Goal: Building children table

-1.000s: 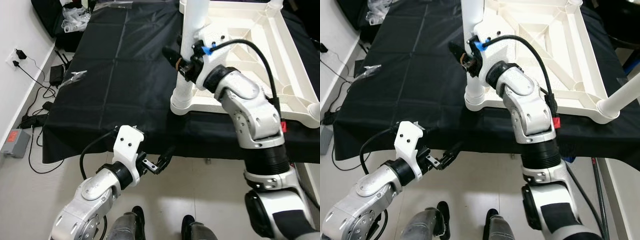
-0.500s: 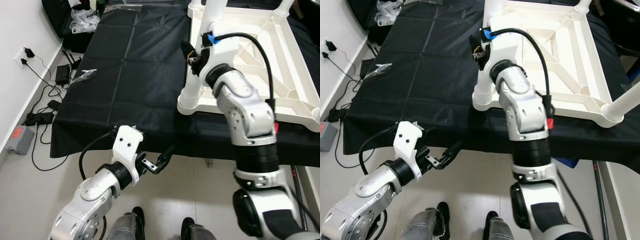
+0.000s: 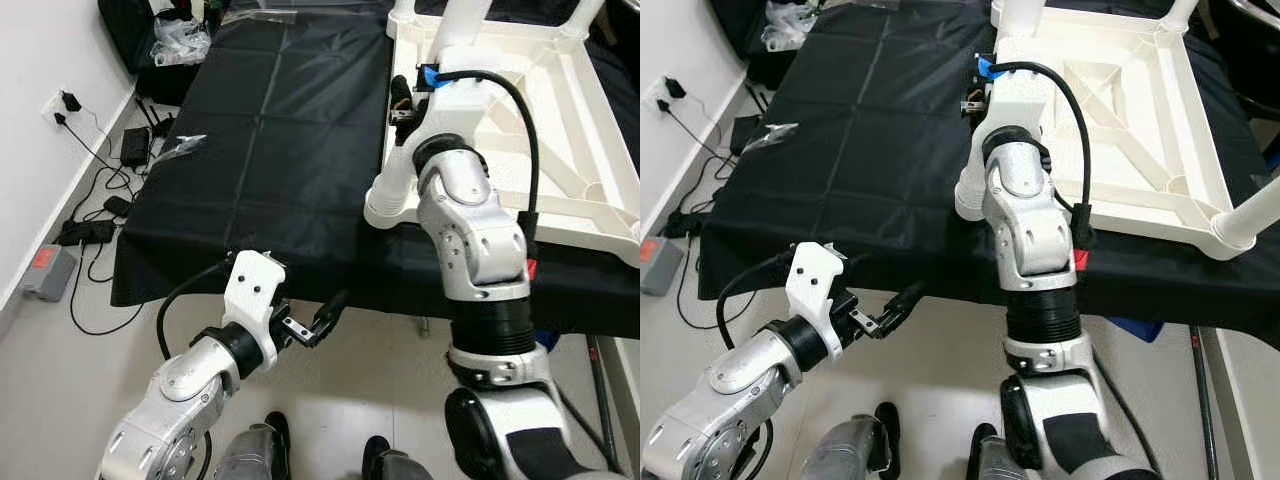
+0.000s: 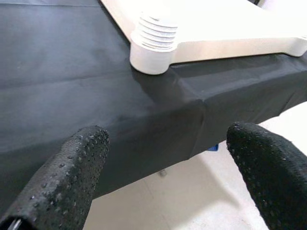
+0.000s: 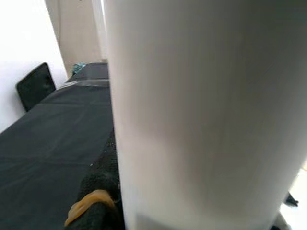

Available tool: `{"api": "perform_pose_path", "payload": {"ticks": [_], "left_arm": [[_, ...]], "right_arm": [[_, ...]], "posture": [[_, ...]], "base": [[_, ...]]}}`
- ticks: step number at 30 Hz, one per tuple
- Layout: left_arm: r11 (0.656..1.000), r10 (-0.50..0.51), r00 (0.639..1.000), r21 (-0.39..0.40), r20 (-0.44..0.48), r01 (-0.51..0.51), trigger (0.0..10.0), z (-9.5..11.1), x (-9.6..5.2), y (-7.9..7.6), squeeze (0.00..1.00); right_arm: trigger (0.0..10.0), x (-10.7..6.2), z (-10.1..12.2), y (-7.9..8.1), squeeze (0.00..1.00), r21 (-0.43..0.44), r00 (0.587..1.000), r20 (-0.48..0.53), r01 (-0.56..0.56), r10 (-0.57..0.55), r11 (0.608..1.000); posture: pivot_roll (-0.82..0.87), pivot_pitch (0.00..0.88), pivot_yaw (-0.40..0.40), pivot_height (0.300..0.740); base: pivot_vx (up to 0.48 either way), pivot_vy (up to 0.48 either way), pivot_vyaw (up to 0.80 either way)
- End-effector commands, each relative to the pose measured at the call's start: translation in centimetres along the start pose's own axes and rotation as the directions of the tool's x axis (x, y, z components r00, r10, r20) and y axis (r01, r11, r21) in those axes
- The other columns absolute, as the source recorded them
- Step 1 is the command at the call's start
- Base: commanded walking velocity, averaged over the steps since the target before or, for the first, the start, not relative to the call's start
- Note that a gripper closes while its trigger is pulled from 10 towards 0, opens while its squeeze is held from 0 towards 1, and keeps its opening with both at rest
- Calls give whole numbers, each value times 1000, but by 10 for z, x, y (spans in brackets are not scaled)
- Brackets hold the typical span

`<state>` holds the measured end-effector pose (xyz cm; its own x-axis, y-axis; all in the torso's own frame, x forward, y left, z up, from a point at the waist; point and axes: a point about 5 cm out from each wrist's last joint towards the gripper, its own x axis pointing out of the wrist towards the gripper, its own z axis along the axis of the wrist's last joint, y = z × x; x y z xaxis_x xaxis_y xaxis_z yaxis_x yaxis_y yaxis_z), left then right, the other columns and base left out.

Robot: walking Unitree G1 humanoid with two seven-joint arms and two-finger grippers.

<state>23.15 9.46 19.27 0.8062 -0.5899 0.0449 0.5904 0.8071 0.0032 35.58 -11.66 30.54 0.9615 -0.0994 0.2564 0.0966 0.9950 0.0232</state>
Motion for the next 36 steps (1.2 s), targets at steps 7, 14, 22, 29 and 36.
{"api": "perform_pose_path", "payload": {"ticks": [7, 14, 22, 29, 36], "left_arm": [[1000, 7, 1000, 18, -20, -7, 10000, -3, -2, 2, 0], [1000, 6, 1000, 17, -21, -5, 10000, -3, -2, 2, 0], [1000, 4, 1000, 23, -25, -3, 10000, -3, -3, 1, 0], [1000, 6, 1000, 24, -25, -5, 10000, -3, -3, 2, 0], [1000, 7, 1000, 24, -23, -7, 10000, -3, -3, 3, 0]], "right_arm": [[10000, -8, -55, -33, 0, -206, 895, -187, 368, -406, 907], [10000, -11, -56, -34, 0, -251, 810, -195, 504, -554, 826], [10000, -20, -69, -37, 0, -203, 615, -287, 711, -735, 674], [10000, -23, -70, -40, 0, -182, 506, -317, 798, -802, 575], [10000, -26, -71, -43, 0, -181, 454, -309, 835, -836, 520]], "posture": [[175, 338, -14, 740], [173, 339, -15, 740], [176, 337, -17, 740], [177, 340, -16, 740], [179, 341, -14, 740]], "base": [[0, 0, 0], [0, 0, 0], [0, 0, 0], [0, 0, 0], [0, 0, 0]]}}
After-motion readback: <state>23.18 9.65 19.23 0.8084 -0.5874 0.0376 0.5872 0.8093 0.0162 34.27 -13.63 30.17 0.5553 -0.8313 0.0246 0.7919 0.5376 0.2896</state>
